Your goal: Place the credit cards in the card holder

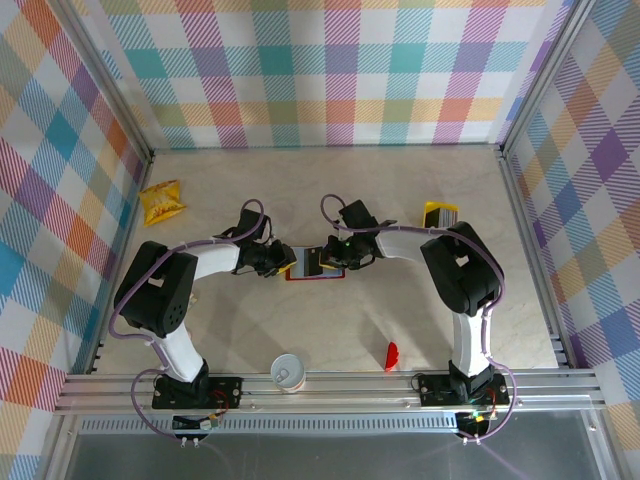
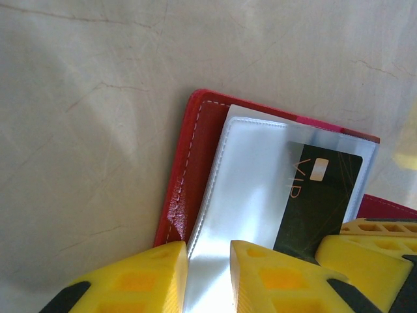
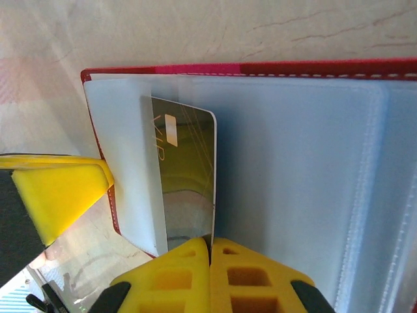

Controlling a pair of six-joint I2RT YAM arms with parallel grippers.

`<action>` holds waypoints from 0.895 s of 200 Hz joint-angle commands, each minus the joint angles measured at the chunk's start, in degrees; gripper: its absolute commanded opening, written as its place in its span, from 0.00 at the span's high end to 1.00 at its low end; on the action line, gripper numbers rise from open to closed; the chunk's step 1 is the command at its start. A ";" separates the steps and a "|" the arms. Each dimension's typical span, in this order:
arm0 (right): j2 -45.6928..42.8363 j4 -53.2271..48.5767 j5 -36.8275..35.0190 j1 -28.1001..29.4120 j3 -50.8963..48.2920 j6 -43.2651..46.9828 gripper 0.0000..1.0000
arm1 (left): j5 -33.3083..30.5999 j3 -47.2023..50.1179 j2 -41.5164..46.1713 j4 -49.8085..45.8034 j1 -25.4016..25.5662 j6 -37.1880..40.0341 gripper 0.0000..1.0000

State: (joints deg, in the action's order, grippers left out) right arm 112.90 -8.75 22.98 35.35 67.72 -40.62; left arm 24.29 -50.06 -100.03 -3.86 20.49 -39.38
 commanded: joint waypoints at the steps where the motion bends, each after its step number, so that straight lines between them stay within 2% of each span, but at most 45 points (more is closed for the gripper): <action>1: 1.30 -5.07 -0.53 0.94 1.62 1.16 0.91 | -0.95 1.46 -1.78 -0.27 0.34 0.21 0.76; 50: -3.56 -11.60 -3.57 1.39 4.65 1.09 0.63 | -1.18 2.24 -1.22 0.16 0.25 -0.08 0.76; 72: -5.91 -14.99 -6.37 1.47 5.02 0.55 0.57 | -1.08 2.43 -1.06 0.30 0.17 -0.09 0.76; 81: -6.55 -15.78 -7.91 1.65 5.18 0.54 0.58 | -1.09 2.43 -1.07 0.29 0.16 -0.09 0.76; 109: -5.38 -18.89 -10.27 2.93 8.81 2.25 0.69 | -0.80 2.60 -1.07 0.82 0.16 -0.09 0.76; 143: 0.13 -25.71 -13.50 4.81 17.08 3.12 0.69 | -0.65 2.94 -0.78 1.18 0.16 -0.06 0.76; 179: 4.07 -29.46 -15.92 5.19 21.52 2.15 0.69 | -0.56 3.06 -0.62 1.39 0.16 -0.06 0.76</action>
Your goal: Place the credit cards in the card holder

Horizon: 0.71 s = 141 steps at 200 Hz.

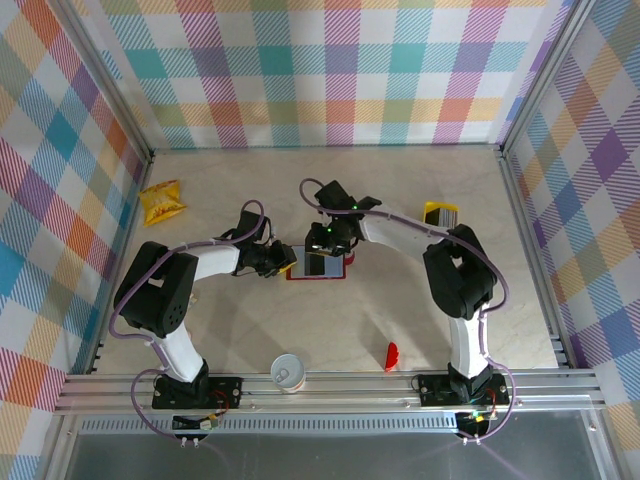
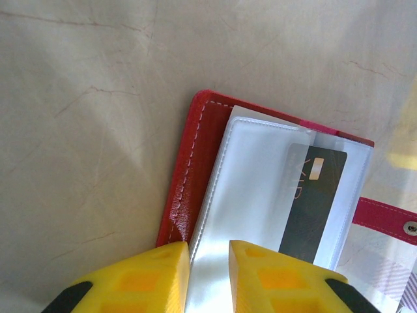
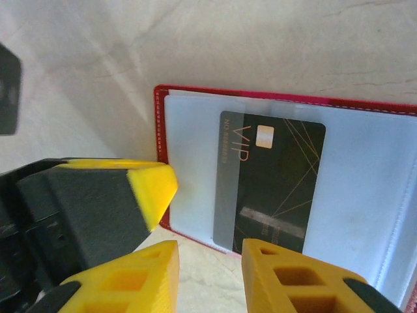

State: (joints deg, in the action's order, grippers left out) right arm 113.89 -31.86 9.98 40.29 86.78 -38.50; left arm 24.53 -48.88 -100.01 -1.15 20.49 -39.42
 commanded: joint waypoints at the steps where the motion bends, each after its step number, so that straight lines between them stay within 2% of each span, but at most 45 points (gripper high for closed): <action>1: 3.18 -6.46 -2.93 0.23 2.62 0.02 0.69 | -0.80 1.87 -0.63 -1.36 0.12 0.02 0.76; 141: 9.80 -7.95 -0.44 0.38 7.43 0.84 0.65 | -0.32 1.95 -1.10 -0.63 0.16 0.05 0.76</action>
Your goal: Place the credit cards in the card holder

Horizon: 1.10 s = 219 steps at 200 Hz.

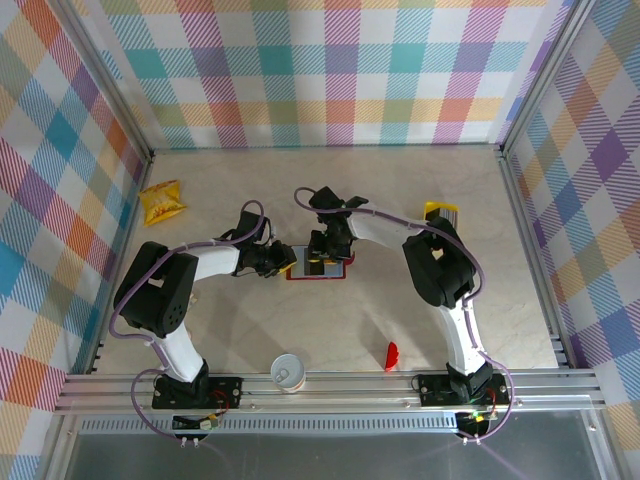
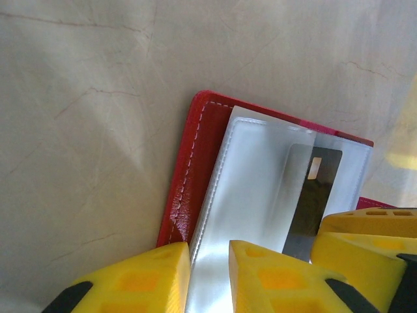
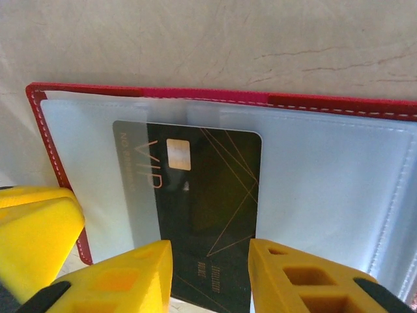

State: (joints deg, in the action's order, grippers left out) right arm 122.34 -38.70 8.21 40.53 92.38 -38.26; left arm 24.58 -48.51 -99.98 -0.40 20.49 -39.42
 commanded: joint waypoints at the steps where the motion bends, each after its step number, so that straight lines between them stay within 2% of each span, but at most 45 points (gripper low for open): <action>1: 1.33 -1.07 1.39 0.15 1.84 0.58 0.65 | -0.34 1.62 -1.11 -1.36 0.16 0.09 0.76; 168: 4.55 3.19 7.15 0.30 3.15 -2.25 0.65 | 0.29 2.28 -1.02 -0.49 -0.01 0.13 0.76; 219: 4.48 5.59 9.23 0.34 2.66 -3.64 0.69 | 0.47 2.20 -0.84 -0.53 -0.19 0.20 0.76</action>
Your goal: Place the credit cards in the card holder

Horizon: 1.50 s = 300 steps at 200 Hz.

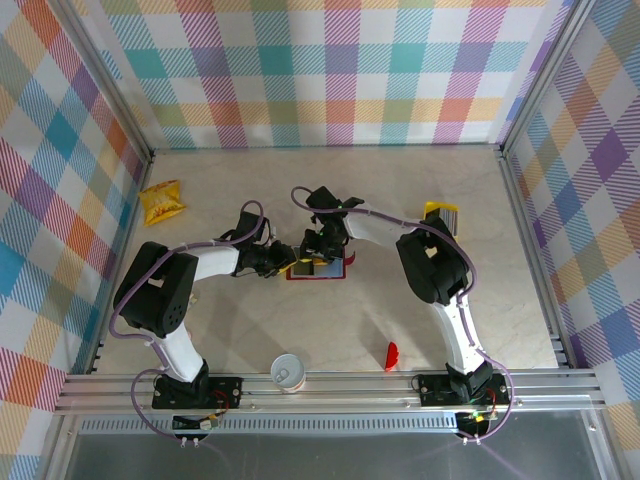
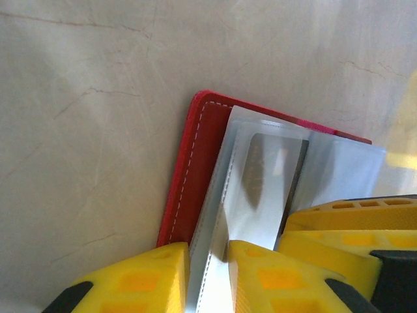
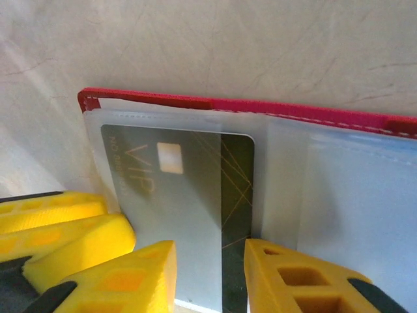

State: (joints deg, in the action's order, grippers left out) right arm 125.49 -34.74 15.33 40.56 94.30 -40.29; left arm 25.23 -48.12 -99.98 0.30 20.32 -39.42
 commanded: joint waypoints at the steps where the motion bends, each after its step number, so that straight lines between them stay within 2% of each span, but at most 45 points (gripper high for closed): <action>1: 1.33 1.62 2.13 0.31 0.72 -1.62 0.69 | -0.19 1.80 -0.88 -1.25 -0.01 0.21 0.76; 85: -0.18 3.57 3.33 0.31 -0.17 -2.18 0.75 | -0.39 2.24 -0.45 -1.04 -0.01 -0.14 0.76; 134: -7.30 -0.68 -2.74 0.14 -2.46 0.19 0.67 | -0.72 2.33 0.81 -1.28 -0.19 -0.18 0.76; 188: -15.88 -3.07 -7.36 -1.27 -8.91 2.28 0.67 | 0.45 3.16 5.73 0.92 -0.23 -1.14 0.75; 219: -13.51 -7.84 -10.09 0.19 -3.74 5.15 0.67 | -0.88 3.61 9.62 -0.22 -0.45 -1.71 0.75; 231: -11.52 -9.37 -8.70 0.73 -1.05 4.80 0.67 | -1.66 3.47 10.40 -1.46 -0.62 -1.61 0.75; 271: -6.00 -9.18 -6.54 1.50 4.38 1.77 0.67 | -2.48 3.31 8.03 -3.87 -1.16 -1.27 0.77; 300: -1.92 -10.80 -6.16 1.72 8.14 0.58 0.62 | -1.53 3.12 6.02 -4.33 -1.33 -1.19 0.79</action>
State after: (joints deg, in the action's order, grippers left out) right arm 120.62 -42.48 8.14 41.78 99.35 -38.11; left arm 23.35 -45.15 -92.16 -1.80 19.68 -40.69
